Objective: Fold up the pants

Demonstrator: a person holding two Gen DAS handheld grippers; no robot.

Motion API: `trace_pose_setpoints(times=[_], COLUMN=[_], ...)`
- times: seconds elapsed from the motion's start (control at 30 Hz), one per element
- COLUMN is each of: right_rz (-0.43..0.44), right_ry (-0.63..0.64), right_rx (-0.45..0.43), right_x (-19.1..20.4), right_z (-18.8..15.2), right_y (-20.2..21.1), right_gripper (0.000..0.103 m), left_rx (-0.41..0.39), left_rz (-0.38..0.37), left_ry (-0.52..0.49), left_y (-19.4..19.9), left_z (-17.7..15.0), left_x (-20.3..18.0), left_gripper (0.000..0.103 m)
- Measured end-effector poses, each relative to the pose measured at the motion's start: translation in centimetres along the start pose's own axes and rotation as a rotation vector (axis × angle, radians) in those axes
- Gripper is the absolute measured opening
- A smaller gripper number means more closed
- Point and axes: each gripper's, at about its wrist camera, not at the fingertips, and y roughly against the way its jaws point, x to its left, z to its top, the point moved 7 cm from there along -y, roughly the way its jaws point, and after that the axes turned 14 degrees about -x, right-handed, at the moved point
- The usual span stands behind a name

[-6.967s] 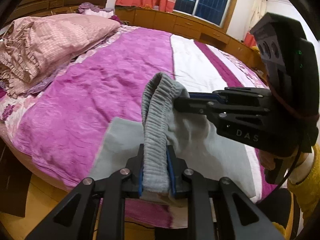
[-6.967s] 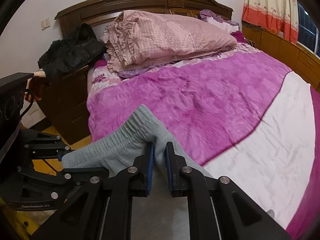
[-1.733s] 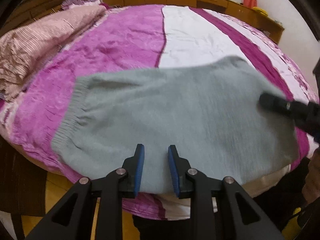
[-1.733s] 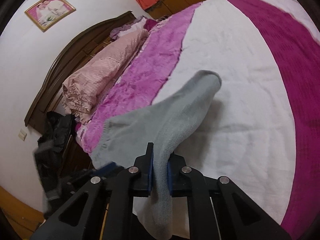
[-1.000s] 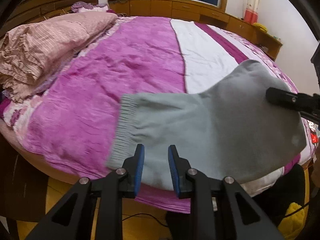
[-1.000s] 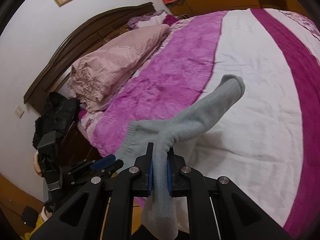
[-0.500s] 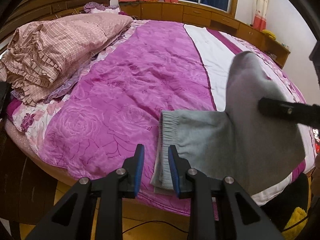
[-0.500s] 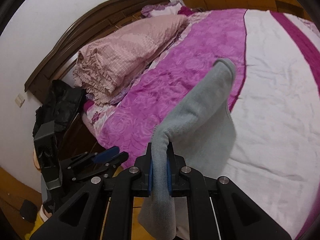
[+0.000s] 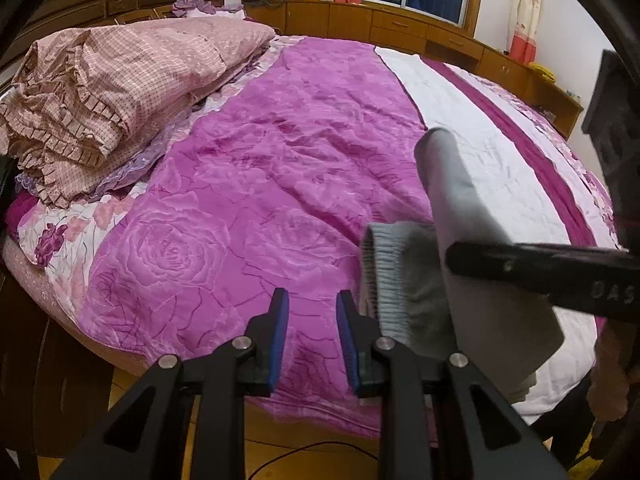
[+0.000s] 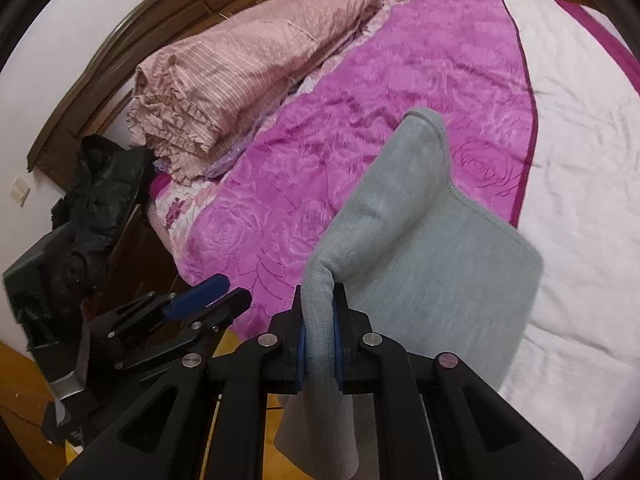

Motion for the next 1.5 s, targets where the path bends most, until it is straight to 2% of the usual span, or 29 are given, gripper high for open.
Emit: trace_pose_setpoints(times=[0.1, 0.23, 0.5, 0.67, 0.77, 0.83, 0.87, 0.9, 1.0, 1.2, 1.37, 1.43, 1.5], right_rz=[0.000, 0.020, 0.026, -0.026, -0.077, -0.111, -0.127, -0.133, -0.129, -0.079, -0.056, -0.057, -0.064], right_ry=[-0.021, -0.058, -0.015, -0.063, -0.092, -0.119, -0.140, -0.156, -0.219, -0.313, -0.295, -0.278, -0.251], right_rx=[0.010, -0.029, -0.085, -0.093, -0.106, -0.119, -0.122, -0.123, -0.115, -0.083, -0.039, -0.020, 0.000], right_x=[0.0, 0.2, 0.8, -2.1, -4.8, -6.6, -7.7, -8.4, -10.2, -11.1, -10.0, -9.7, -9.6], right_z=[-0.2, 0.0, 0.4, -0.7, -1.2, -1.4, -1.5, -1.6, -2.1, -3.2, -4.0, -4.3, -4.6], right_y=[-1.1, -0.9, 2.4, 5.0, 6.7, 7.7, 8.1, 8.3, 8.4, 7.1, 5.1, 4.0, 3.1], right_gripper=[0.008, 0.014, 0.024, 0.032, 0.041, 0.048, 0.049, 0.051, 0.051, 0.051, 0.051, 0.051, 0.051], left_rx=[0.010, 0.016, -0.002, -0.006, -0.006, -0.001, 0.002, 0.004, 0.014, 0.098, 0.173, 0.210, 0.233], left_rz=[0.004, 0.013, 0.009, -0.041, -0.081, -0.101, -0.107, -0.111, -0.113, -0.074, -0.060, -0.044, -0.059], left_ry=[0.008, 0.001, -0.018, -0.006, 0.010, 0.019, 0.019, 0.018, -0.009, -0.065, -0.086, -0.121, -0.150], left_y=[-0.4, -0.2, 1.4, 2.6, 2.8, 2.9, 2.9, 2.9, 2.5, -0.7, -3.4, -4.3, -5.0], left_z=[-0.3, -0.4, 0.2, 1.3, 2.3, 3.1, 3.3, 3.4, 3.6, 2.2, 1.3, 0.5, -0.3], left_x=[0.5, 0.7, -0.2, -1.7, -2.9, -3.9, -4.4, -4.9, -6.1, -6.9, -6.4, -5.9, -5.7], left_gripper=[0.025, 0.025, 0.025, 0.025, 0.026, 0.032, 0.041, 0.046, 0.046, 0.046, 0.046, 0.046, 0.047])
